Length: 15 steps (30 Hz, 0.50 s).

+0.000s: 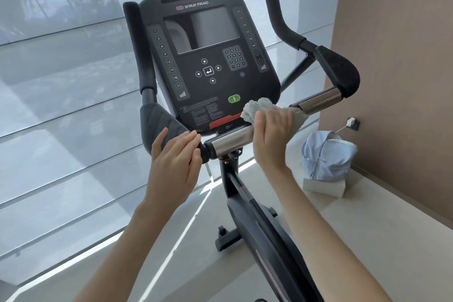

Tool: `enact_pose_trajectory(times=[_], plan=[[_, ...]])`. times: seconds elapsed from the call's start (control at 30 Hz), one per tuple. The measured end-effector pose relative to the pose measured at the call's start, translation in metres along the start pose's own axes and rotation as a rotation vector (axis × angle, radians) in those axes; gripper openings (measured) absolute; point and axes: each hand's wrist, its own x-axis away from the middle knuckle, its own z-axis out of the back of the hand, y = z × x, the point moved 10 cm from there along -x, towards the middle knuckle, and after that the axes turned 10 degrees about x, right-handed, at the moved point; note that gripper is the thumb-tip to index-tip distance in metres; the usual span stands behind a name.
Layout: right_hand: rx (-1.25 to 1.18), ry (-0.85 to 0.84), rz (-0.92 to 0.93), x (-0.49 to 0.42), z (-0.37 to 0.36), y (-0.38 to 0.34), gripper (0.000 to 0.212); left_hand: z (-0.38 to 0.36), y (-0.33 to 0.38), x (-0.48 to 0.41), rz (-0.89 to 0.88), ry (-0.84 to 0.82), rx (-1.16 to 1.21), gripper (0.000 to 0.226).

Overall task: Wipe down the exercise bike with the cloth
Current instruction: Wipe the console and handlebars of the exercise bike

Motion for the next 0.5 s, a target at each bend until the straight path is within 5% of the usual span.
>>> enact_pose_trajectory(times=[0.17,0.37,0.5], plan=[[-0.218,-0.023,-0.103,0.045,-0.022,-0.021,0.042,-0.001,0.000,0.000,-0.002,-0.002,0.005,0.042],[-0.571,0.135,-0.556,0.040,-0.024,0.002,0.041,-0.002,0.000,0.003,-0.014,-0.058,0.011,0.045],[-0.524,0.097,-0.398,0.066,-0.028,-0.041,0.046,-0.001,-0.001,0.002,-0.039,-0.068,0.017,0.045]])
